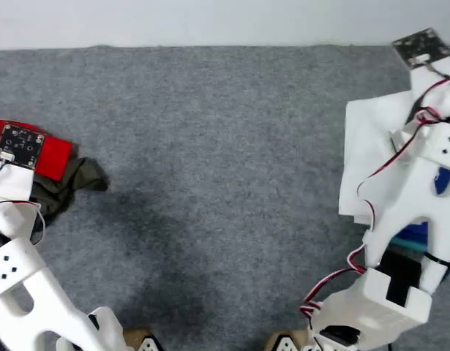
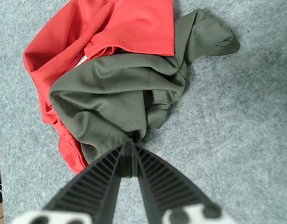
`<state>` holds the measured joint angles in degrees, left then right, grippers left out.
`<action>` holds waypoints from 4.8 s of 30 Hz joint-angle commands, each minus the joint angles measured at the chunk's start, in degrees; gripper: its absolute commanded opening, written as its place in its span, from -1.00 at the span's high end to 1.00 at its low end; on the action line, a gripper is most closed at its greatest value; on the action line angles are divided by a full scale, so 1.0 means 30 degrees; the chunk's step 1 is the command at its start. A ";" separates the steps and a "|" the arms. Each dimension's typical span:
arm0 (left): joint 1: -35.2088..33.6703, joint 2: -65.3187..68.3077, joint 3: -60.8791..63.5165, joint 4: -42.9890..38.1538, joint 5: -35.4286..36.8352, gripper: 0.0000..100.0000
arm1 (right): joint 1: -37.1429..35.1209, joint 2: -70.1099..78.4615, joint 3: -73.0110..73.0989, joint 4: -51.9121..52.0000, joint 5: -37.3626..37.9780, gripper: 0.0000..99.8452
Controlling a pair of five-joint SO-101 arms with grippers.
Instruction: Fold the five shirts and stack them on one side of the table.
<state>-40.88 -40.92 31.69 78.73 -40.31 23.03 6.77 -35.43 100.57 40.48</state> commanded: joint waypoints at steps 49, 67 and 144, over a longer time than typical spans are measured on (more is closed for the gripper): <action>0.0117 -0.0469 0.1158 -0.0293 -0.0088 0.97 | 0.3853 0.4293 -0.2110 -0.1568 0.2051 0.82; 0.0117 -0.0498 0.0777 0.0674 0.0000 0.97 | 0.7341 1.0476 -0.2198 0.0571 0.3077 0.98; -0.1084 1.7377 -0.9040 -0.0147 0.1788 0.64 | 0.1099 -1.2322 2.1040 0.0718 -0.3956 0.98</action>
<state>-44.04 7.60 8.31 81.63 -34.15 25.41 -28.66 27.96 100.48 30.02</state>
